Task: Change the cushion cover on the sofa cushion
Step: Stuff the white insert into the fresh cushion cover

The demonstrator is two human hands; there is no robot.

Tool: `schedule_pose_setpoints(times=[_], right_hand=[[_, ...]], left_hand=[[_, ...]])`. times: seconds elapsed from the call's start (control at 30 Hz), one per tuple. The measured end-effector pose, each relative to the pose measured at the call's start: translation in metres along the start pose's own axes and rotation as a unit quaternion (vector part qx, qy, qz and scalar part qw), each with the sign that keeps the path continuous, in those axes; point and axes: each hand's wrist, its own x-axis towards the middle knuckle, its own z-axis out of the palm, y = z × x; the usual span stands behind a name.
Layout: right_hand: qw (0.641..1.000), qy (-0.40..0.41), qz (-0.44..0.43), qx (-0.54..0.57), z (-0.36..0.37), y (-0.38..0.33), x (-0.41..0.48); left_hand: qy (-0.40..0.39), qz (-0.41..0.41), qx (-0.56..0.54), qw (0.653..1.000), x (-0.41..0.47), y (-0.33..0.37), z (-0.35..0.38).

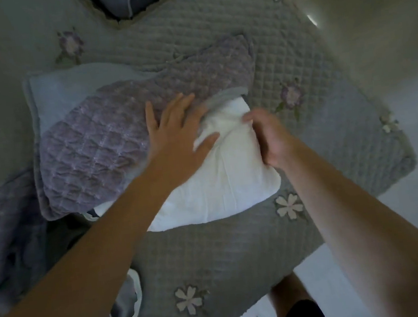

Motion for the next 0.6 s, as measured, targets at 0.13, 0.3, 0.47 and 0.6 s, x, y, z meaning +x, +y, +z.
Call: schedule_pose_setpoints(times=[0.13, 0.3, 0.47, 0.6], right_hand=[[0.997, -0.001, 0.004, 0.075, -0.021, 0.005, 0.006], [0.999, 0.016, -0.038, 0.022, -0.004, 0.011, 0.017], [0.994, 0.089, -0.068, -0.016, 0.019, 0.007, 0.034], [0.99, 0.086, -0.107, -0.032, 0.044, -0.004, 0.034]], left_hand=[[-0.045, 0.16, 0.041, 0.985, -0.033, 0.02, 0.006], [0.001, 0.03, -0.068, 0.997, -0.045, -0.02, 0.006], [0.067, -0.11, -0.18, 0.975, -0.051, -0.047, -0.016], [0.048, -0.104, -0.173, 0.978, -0.048, -0.045, -0.012]])
